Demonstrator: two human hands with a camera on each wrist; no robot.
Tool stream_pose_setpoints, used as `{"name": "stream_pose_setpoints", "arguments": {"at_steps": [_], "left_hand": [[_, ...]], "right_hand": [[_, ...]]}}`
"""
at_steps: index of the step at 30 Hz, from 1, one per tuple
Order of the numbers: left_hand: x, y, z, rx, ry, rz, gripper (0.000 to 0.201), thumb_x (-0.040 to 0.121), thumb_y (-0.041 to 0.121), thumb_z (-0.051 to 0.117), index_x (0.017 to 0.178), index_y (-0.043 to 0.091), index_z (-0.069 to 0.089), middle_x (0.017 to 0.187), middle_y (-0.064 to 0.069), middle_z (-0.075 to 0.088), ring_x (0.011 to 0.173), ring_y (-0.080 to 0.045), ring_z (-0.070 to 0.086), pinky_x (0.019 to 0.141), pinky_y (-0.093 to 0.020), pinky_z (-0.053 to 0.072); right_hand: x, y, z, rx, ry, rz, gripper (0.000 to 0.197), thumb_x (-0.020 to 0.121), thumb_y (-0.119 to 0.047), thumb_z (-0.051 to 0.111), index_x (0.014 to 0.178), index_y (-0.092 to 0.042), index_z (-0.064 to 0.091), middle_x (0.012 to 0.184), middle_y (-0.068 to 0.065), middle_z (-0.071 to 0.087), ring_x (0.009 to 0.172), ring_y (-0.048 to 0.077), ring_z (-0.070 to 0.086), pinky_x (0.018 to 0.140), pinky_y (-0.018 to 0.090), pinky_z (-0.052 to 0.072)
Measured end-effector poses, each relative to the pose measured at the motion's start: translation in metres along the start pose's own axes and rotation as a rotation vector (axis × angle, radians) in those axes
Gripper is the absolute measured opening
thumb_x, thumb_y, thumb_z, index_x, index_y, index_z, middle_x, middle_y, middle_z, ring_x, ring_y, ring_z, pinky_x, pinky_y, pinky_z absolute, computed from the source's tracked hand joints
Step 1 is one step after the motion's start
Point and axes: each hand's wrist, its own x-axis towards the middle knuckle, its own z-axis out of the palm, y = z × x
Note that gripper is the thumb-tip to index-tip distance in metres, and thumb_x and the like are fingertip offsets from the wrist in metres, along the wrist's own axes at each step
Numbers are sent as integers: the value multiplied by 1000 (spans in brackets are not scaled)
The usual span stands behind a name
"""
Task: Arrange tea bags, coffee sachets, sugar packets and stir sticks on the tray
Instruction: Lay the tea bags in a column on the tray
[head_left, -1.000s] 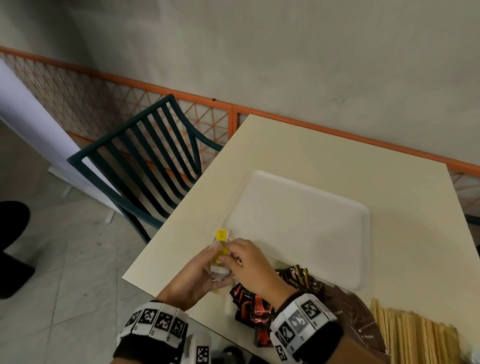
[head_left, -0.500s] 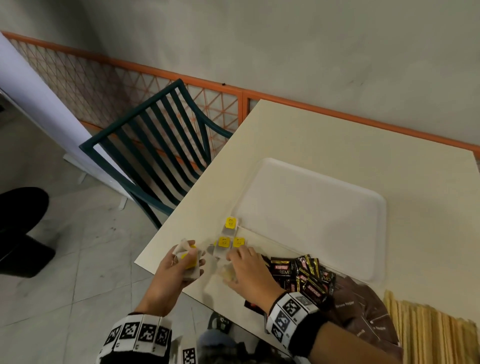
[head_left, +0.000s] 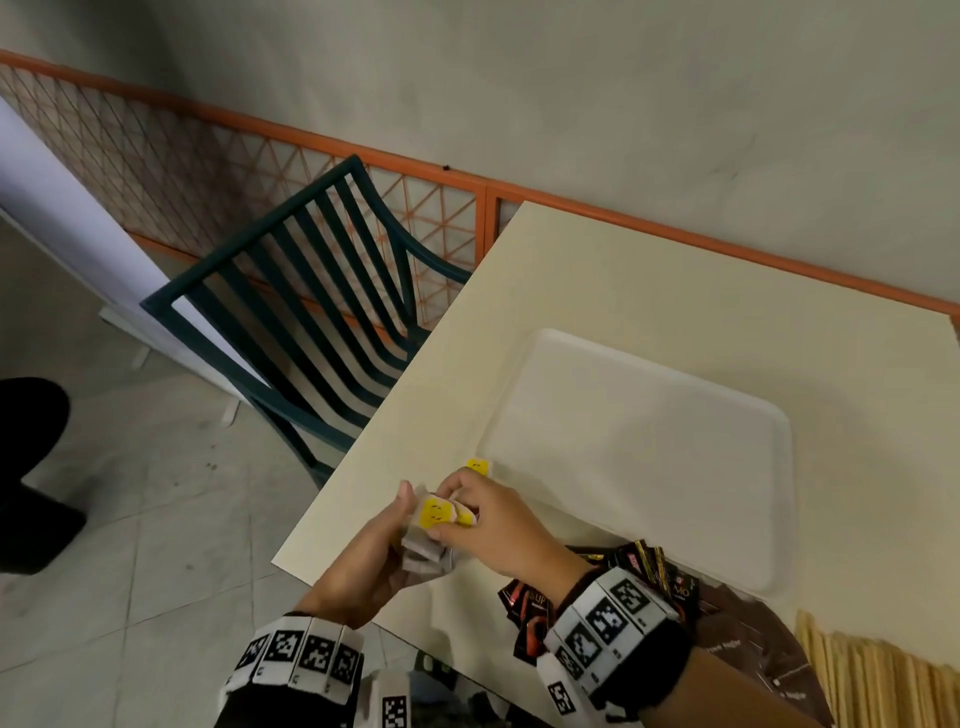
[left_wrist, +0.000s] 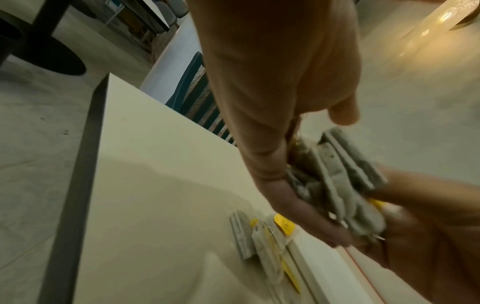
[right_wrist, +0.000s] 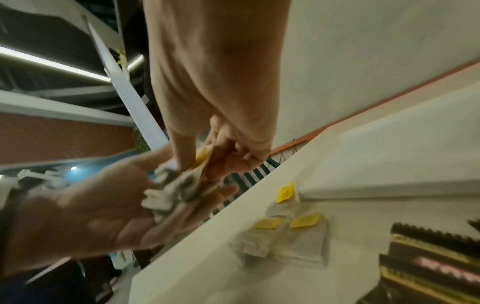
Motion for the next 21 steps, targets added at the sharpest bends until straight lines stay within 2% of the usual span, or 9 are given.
{"name": "stream_pose_setpoints", "arguments": {"at_steps": [3,6,7,10,12,14,17,19,21], "left_hand": [[7,0,-6,37,-53,39,27,90,29,46,97,5,57,75,-15,64,67,-22,60,59,-25,52],[17,0,-17,59,-69,81,17,89,21,52,97,6,51,74,-17,56,50,-12,42,46,-16,34],[20,-1,-21,52,-51,89,14,90,16,51,97,5,51,76,-18,53,49,-10,41,45,-16,34],[28,-3,-27,123,82,93,15,91,11,53,103,3,54,84,-17,53,64,-16,51,53,-20,46],[36,-4,-30,247,139,83,12,90,13,56,100,6,59,81,-11,60,69,-17,56,58,-22,50],[40,-2,-28,396,138,87,5,90,14,57,91,10,61,72,-7,63,61,-11,59,56,-20,50],[43,1,-20,615,90,130,6,87,14,61,84,10,63,71,-10,65,52,-6,59,53,-17,49],[46,3,-18,758,74,164,19,82,22,63,79,3,64,71,-18,64,54,-10,59,53,-22,49],[53,0,-18,883,58,185,23,71,30,60,69,8,63,73,-22,59,65,-20,58,54,-27,49]], "right_hand": [[14,6,6,-73,61,-8,17,83,-26,66,95,-23,55,89,1,56,68,5,51,58,11,43],[25,16,2,-121,95,42,12,90,-25,58,101,-19,58,97,1,50,69,1,45,62,4,39],[30,20,-1,-135,140,73,17,92,-24,54,106,-16,58,101,3,50,74,4,47,68,6,40],[44,34,-12,-267,319,164,28,91,-21,54,118,-11,53,116,10,48,102,21,51,94,31,42],[52,42,-15,-371,319,252,35,89,-25,57,121,-12,50,122,12,46,115,28,46,98,37,38],[55,47,-15,-427,265,310,33,88,-27,59,116,-12,53,120,10,47,115,27,45,96,36,40],[56,52,-15,-388,270,261,16,87,-20,60,98,-9,58,99,3,47,103,24,51,85,33,45],[55,51,-19,-270,301,235,7,87,-15,60,89,-11,55,86,0,48,85,20,53,72,25,44],[50,48,-28,-111,341,243,13,86,-13,62,81,-15,50,71,-2,50,69,14,49,60,16,39]]}}
